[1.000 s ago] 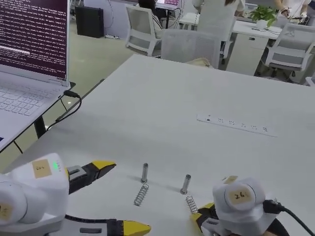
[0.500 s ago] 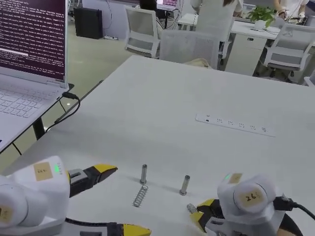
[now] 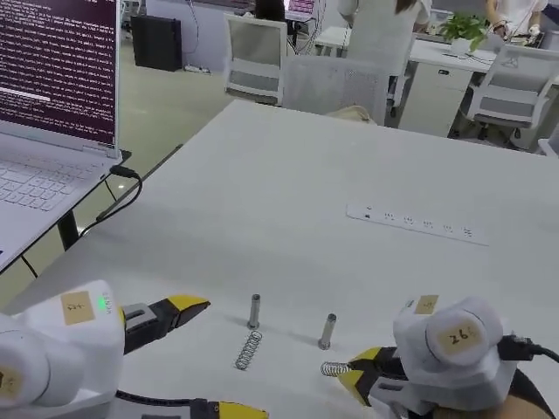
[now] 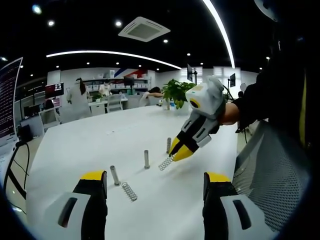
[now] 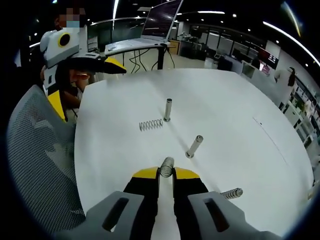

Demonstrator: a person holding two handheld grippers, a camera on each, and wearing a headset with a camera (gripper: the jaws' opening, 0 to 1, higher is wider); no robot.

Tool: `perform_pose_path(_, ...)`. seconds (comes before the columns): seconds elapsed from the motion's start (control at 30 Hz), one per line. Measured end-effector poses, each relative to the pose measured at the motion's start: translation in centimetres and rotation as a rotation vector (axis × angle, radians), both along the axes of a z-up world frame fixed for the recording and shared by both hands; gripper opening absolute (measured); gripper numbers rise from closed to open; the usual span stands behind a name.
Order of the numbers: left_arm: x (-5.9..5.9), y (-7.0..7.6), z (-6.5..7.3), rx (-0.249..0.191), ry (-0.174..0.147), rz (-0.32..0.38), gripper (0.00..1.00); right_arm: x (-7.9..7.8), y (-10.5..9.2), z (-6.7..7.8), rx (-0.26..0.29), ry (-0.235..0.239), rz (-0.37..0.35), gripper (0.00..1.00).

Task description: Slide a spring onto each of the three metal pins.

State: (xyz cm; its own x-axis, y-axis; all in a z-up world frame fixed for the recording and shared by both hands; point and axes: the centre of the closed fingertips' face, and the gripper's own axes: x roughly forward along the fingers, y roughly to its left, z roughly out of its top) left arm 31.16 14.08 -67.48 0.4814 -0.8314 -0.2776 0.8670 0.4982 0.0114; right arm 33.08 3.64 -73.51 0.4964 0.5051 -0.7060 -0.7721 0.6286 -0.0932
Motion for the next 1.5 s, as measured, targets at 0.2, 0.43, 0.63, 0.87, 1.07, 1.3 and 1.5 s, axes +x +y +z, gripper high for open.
perform_pose_path(0.2, -0.2, -0.3, -0.2, 0.021, -0.011, -0.027, 0.74, -0.9, 1.2, 2.4, 0.030, 0.014, 0.049, 0.07)
perform_pose_path(0.43, -0.4, -0.9, -0.2, 0.057, -0.036, -0.070, 0.69, -2.3, 3.3, 5.2, 0.083, 0.037, 0.105, 0.07)
perform_pose_path(0.63, -0.4, -1.1, 0.2, 0.063, -0.066, -0.095, 0.59, -3.0, 4.9, 7.0, 0.134, 0.053, 0.135, 0.07)
perform_pose_path(0.87, -0.8, -1.6, 0.1, 0.085, -0.094, -0.141, 0.46, -4.0, 6.4, 8.1, 0.131, 0.063, 0.180, 0.07)
perform_pose_path(1.07, -1.0, -1.9, 0.1, 0.096, -0.112, -0.165, 0.38, -4.5, 6.9, 8.6, 0.149, 0.088, 0.195, 0.07)
perform_pose_path(1.3, -1.3, -2.2, 0.0, 0.102, -0.120, -0.188, 0.34, -5.0, 7.4, 9.2, 0.168, 0.106, 0.210, 0.07)
perform_pose_path(1.5, -1.6, -2.4, 0.1, 0.109, -0.139, -0.208, 0.26, -5.2, 7.7, 9.3, 0.166, 0.120, 0.216, 0.07)
